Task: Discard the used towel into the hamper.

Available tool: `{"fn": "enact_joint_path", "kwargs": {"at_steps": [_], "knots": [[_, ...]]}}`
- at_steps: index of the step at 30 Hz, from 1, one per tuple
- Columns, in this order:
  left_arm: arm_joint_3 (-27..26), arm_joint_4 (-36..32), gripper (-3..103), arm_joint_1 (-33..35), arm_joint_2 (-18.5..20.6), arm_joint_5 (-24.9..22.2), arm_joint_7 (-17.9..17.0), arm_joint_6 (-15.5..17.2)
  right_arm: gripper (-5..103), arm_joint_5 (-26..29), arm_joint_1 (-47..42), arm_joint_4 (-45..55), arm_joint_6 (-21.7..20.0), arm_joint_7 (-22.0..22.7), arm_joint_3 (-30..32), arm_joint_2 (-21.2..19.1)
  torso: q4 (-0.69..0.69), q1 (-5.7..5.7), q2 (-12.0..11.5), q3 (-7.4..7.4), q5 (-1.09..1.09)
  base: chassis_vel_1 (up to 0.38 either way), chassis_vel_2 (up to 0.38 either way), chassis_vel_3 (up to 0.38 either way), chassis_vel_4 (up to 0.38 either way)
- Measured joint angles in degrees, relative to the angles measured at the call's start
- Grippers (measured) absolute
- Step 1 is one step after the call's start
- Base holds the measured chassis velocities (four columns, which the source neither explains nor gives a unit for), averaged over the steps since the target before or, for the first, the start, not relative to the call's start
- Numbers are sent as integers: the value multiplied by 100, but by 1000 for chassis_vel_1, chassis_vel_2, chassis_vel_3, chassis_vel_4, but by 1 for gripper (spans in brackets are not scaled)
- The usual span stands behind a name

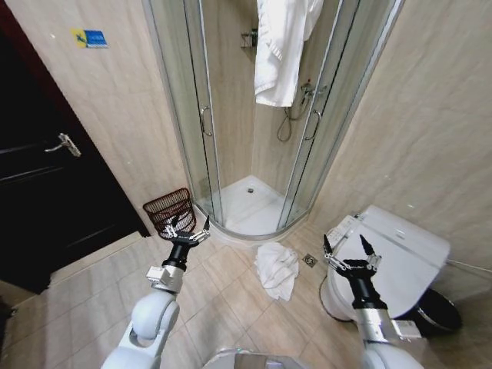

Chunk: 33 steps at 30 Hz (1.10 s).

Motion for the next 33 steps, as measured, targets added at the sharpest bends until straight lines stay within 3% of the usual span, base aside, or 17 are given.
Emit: {"fn": "enact_joint_path", "kwargs": {"at_steps": [8,10,12,15,20,26,33], "knots": [[63,75,100,0,-98,103,-66,2,100,303,1039,-116,-727,-133,44,-206,1,-4,-20,-8,0,0,0,0,0],[97,134,100,-47,-98,110,-184,-134,100,474,1630,-253,-1149,-163,-15,-279,3,-9,-29,-14,-1,0,0,0,0],[99,133,100,-50,-95,108,-197,-154,100,507,1753,-280,-1245,-162,-30,-304,2,-10,-31,-15,-1,0,0,0,0],[115,8,100,19,-103,71,-323,-188,100,655,2620,-569,-1640,-161,-123,-479,-1,-18,-42,-22,-1,0,0,0,0],[134,-66,100,52,-103,69,-398,-153,100,756,3320,-781,-1748,-109,-167,-605,4,-20,-51,-26,0,0,0,0,0],[195,113,100,-61,11,66,-448,-105,100,1161,4204,-947,-2027,54,-193,-1115,-2,-26,-61,-32,-1,0,0,0,0],[-158,-33,100,253,69,-5,-503,-158,100,1671,6024,-1663,-2195,216,-850,-1756,4,-30,-70,-37,-3,0,0,0,0]]}}
